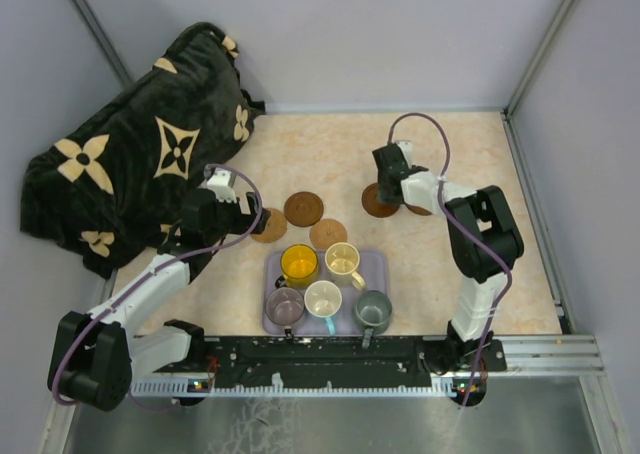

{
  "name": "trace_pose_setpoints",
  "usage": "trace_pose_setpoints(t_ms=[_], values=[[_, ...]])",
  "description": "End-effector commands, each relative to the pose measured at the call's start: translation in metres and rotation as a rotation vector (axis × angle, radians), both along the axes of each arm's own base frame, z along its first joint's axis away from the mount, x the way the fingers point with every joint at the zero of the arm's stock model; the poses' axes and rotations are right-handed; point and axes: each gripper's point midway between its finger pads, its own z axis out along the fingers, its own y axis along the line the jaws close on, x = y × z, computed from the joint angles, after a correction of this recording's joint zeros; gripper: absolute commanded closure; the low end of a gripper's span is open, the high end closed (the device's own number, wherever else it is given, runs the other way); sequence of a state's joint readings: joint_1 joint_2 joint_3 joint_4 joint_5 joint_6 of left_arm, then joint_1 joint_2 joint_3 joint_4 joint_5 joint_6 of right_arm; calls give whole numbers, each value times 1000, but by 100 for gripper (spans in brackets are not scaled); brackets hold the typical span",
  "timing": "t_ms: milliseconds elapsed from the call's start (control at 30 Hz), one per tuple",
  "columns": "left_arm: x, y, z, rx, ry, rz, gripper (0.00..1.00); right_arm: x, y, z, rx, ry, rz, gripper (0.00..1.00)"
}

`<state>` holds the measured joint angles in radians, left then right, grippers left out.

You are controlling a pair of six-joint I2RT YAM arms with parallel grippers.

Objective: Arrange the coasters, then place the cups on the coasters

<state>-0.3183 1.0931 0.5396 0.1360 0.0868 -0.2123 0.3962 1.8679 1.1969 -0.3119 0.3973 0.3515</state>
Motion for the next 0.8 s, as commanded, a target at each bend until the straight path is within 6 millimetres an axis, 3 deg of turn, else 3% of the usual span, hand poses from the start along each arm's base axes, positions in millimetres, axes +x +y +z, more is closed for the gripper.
trace_pose_setpoints(t_ms=[0, 167, 333, 533, 767], values=[[1, -4, 5, -20, -25, -13, 1, 18, 10, 45, 45, -95, 24, 50], [0, -5, 5, -24, -26, -18, 1, 15, 26, 74, 66, -144, 83, 50], [0, -5, 5, -28, -26, -18, 1, -2, 68, 89, 94, -161, 207, 50], [-1, -6, 4, -34, -22, -21, 1, -27, 130, 78, 170, -121, 353, 48], [-3, -3, 7, -31, -30, -12, 1, -49, 162, 54, 185, -59, 419, 48]])
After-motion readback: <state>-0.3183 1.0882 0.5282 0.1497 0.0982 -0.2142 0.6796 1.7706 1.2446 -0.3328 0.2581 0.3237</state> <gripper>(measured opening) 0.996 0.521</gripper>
